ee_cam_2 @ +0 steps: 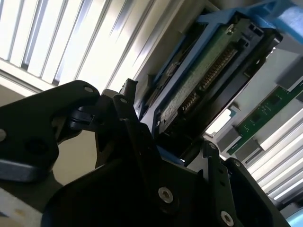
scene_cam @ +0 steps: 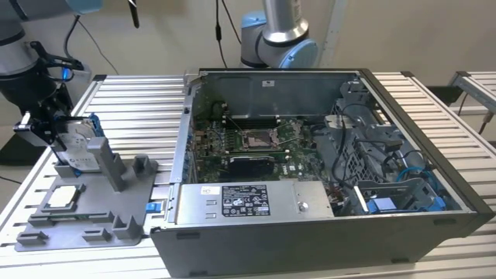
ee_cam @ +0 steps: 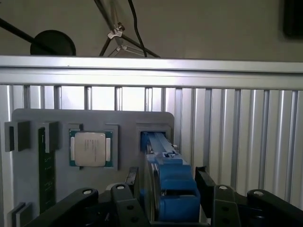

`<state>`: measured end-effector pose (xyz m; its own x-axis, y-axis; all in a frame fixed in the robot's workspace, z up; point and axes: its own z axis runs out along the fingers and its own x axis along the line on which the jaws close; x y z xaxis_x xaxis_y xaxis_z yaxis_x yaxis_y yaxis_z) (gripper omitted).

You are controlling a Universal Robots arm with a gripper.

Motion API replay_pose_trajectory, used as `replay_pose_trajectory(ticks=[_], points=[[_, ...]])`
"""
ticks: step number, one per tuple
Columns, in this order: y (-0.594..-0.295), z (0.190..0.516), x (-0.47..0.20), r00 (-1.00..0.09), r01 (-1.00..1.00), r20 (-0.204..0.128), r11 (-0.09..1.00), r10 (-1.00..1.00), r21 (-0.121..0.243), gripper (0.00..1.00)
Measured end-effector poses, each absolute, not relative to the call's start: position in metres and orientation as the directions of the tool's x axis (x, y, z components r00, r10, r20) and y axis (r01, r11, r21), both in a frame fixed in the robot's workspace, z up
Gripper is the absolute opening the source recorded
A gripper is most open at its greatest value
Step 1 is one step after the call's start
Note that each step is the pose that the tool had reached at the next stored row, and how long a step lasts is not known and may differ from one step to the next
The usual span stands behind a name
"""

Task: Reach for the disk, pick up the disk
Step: 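Pick up the disk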

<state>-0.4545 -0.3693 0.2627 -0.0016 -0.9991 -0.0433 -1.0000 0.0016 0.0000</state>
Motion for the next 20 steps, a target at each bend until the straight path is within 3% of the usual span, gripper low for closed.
replay_pose_trajectory(ticks=[10,11,20], points=[[-0.3693,0.2605,-0.4545,-0.002,-1.0,-0.046,0.002,-0.999,-0.002,1.0],[-0.3693,0.2605,-0.4545,-0.002,-1.0,-0.046,0.002,-0.999,-0.002,0.0],[-0.3693,0.2603,-0.4544,-0.002,-1.0,-0.046,0.002,-0.999,-0.002,0.0]])
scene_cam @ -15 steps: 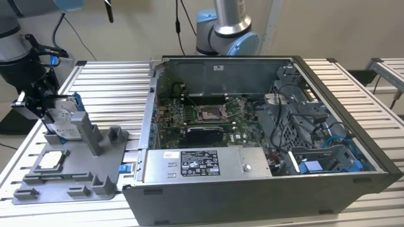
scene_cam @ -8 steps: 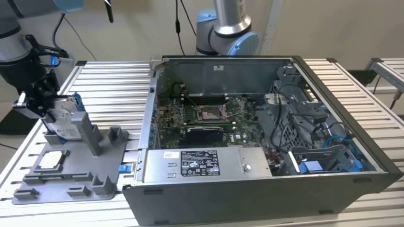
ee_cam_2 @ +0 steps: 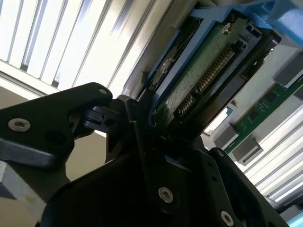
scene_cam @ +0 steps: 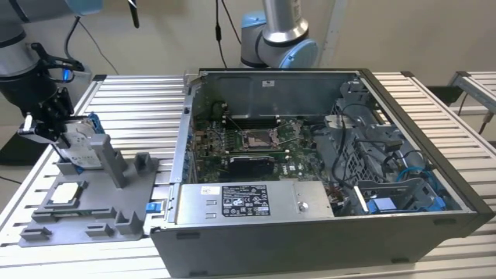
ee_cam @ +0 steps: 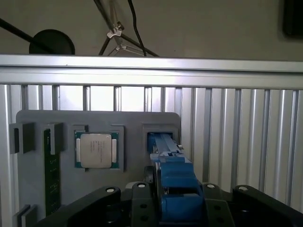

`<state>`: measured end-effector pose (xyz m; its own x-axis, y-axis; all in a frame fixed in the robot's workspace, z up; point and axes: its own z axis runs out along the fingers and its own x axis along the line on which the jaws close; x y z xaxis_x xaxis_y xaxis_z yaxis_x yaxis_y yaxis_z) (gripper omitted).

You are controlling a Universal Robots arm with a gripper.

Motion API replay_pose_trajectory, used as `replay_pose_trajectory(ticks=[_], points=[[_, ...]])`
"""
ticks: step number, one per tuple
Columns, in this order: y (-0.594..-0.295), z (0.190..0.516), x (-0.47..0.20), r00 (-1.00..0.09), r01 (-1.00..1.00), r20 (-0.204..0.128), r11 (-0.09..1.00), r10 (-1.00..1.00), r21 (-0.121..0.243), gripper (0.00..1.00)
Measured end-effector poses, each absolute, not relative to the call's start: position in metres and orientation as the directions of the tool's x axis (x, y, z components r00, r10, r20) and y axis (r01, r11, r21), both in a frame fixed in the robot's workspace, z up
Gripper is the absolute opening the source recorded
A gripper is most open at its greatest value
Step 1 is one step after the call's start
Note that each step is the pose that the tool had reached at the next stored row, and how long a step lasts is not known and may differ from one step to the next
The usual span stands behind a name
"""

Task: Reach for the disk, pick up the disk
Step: 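Pick up the disk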

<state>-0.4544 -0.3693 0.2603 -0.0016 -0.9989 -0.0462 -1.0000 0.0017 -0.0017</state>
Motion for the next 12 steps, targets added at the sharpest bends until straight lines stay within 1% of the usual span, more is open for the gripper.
replay_pose_trajectory(ticks=[12], points=[[-0.3692,0.2603,-0.4545,-0.002,-1.0,-0.049,0.002,-0.999,-0.002,0.0]])
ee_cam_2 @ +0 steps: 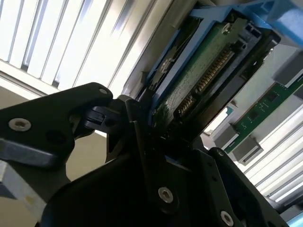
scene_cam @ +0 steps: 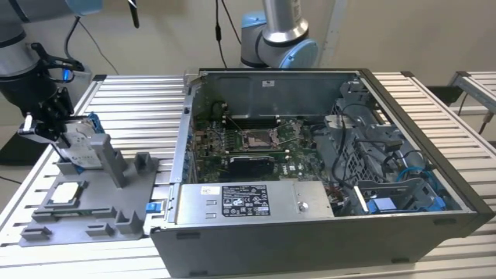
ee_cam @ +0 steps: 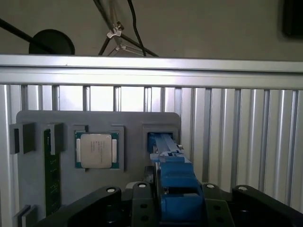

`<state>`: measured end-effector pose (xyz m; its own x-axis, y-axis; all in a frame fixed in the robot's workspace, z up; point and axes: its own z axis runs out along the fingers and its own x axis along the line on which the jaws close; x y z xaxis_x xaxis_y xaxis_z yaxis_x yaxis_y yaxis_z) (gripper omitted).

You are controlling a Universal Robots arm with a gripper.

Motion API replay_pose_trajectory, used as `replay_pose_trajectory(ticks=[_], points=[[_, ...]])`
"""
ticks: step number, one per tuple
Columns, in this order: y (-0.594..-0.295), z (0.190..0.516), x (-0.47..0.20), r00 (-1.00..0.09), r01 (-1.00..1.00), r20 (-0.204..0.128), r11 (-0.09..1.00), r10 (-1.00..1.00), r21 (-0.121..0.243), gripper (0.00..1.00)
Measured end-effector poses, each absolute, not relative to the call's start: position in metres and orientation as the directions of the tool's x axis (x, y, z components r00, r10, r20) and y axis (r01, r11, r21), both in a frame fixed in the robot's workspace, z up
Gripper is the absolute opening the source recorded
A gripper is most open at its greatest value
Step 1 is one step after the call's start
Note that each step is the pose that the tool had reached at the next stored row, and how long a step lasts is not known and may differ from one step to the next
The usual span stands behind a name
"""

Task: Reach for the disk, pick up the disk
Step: 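Pick up the disk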

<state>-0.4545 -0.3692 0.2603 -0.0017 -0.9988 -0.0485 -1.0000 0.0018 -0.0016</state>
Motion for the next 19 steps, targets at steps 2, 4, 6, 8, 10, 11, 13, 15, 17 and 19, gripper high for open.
replay_pose_trajectory(ticks=[2,4,6,8,10,11,13,15,17,19], points=[[-0.3693,0.2606,-0.4545,-0.002,-1.0,-0.049,0.002,-0.999,-0.002,0.0],[-0.3693,0.262,-0.4545,-0.002,-1.0,-0.049,0.002,-0.999,-0.002,0.0],[-0.3693,0.2641,-0.4544,-0.001,-1.0,-0.048,0.001,-0.999,-0.002,0.0],[-0.3693,0.2658,-0.4544,-0.001,-1.0,-0.044,0.001,-0.999,-0.002,0.0],[-0.3693,0.2666,-0.4544,0.0,-1.0,-0.042,0.0,-0.999,-0.002,0.0],[-0.3693,0.2666,-0.4544,0.0,-1.0,-0.042,0.0,-0.999,-0.002,0.0],[-0.3693,0.2669,-0.4547,0.0,-1.0,-0.042,0.0,-0.999,-0.002,0.0],[-0.3693,0.2668,-0.4548,0.0,-1.0,-0.042,0.0,-0.999,-0.002,0.0],[-0.3693,0.2667,-0.4549,0.0,-1.0,-0.042,0.0,-0.999,-0.002,0.0],[-0.3693,0.2668,-0.455,0.0,-1.0,-0.042,0.0,-0.999,-0.002,0.0]])
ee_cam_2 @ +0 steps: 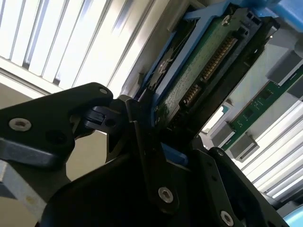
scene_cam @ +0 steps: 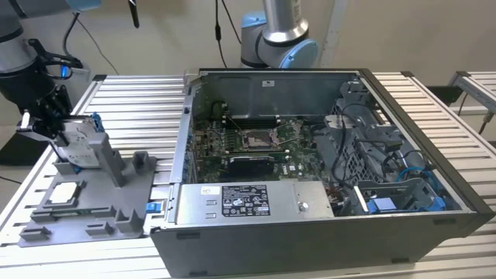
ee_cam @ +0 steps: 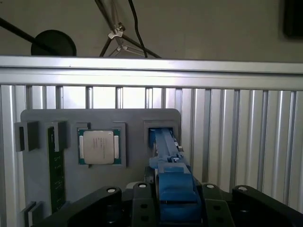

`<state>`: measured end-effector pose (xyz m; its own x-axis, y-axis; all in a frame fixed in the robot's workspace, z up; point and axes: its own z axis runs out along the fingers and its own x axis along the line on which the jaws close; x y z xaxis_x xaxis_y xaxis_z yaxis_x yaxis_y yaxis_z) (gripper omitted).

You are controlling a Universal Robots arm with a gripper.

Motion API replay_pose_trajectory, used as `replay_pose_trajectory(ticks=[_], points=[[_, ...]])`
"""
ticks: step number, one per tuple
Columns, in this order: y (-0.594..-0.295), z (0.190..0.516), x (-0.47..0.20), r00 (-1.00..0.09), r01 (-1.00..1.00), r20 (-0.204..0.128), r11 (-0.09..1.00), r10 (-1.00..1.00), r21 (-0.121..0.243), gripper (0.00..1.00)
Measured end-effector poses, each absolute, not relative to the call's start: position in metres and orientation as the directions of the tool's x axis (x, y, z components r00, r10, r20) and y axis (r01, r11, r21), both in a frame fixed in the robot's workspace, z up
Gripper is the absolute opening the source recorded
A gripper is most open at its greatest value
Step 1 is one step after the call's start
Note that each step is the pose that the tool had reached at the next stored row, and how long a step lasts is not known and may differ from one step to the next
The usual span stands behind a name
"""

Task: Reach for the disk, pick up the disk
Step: 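Pick up the disk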

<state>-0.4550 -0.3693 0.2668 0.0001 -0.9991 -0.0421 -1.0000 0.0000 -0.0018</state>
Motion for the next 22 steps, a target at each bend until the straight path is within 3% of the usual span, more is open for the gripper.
replay_pose_trajectory(ticks=[11,22], points=[[-0.369,0.281,-0.459,0.002,-1.0,-0.036,-0.002,-0.999,-0.005,0.0],[-0.369,0.307,-0.465,0.005,-0.999,-0.033,-0.004,-0.999,-0.033,0.0]])
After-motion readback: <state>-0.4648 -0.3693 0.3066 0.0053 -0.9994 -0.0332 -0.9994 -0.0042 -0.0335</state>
